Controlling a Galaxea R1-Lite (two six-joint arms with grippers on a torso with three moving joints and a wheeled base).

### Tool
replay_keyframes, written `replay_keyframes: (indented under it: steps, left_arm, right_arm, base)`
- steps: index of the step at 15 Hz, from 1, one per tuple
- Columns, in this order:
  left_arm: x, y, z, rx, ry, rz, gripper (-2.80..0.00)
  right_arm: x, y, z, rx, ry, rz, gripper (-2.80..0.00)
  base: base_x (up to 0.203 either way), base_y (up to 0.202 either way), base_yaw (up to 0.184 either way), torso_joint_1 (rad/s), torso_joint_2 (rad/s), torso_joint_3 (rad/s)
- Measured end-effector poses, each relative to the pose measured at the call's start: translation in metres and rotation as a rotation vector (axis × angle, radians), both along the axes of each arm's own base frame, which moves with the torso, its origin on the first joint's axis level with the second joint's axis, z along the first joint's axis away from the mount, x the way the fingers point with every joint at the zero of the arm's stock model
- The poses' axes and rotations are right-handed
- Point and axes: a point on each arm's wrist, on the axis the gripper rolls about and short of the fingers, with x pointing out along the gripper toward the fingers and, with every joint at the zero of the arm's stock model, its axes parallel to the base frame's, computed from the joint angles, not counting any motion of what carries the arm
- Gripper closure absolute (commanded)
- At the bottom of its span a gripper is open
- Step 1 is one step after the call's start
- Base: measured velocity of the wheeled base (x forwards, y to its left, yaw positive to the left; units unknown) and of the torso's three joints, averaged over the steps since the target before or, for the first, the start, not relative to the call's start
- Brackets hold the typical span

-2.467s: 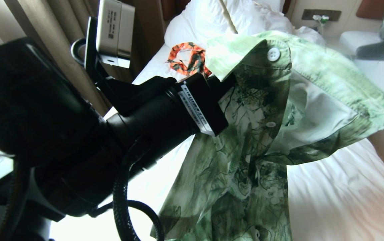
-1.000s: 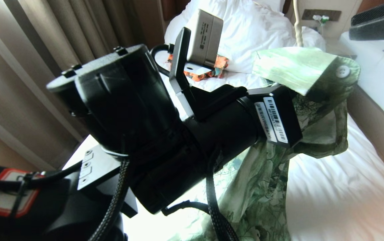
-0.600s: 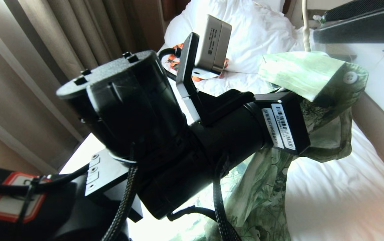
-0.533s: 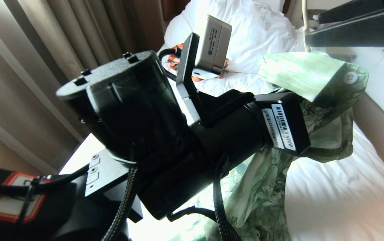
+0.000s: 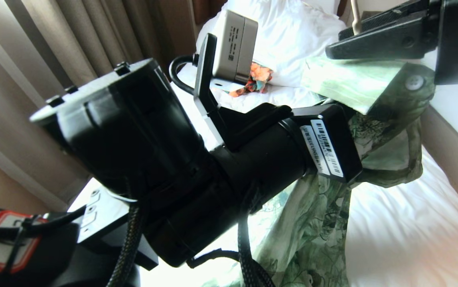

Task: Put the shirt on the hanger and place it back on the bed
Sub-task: Take the clothes hanger out of the clothes

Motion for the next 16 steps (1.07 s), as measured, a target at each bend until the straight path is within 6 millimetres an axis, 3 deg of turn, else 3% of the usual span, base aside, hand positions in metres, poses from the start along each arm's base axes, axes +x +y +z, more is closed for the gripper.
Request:
replay_keyframes:
  steps: [16]
  left_arm:
    - [0.0020, 0.0092, 0.0013, -0.124, -0.073, 0.000, 0.00]
  right_arm:
    - [-0.0008, 0.0065, -0.0015, -0.010, 0.000, 0.000, 0.00]
  base:
    - [0.000, 0.000, 0.000, 0.000, 0.00, 0.000]
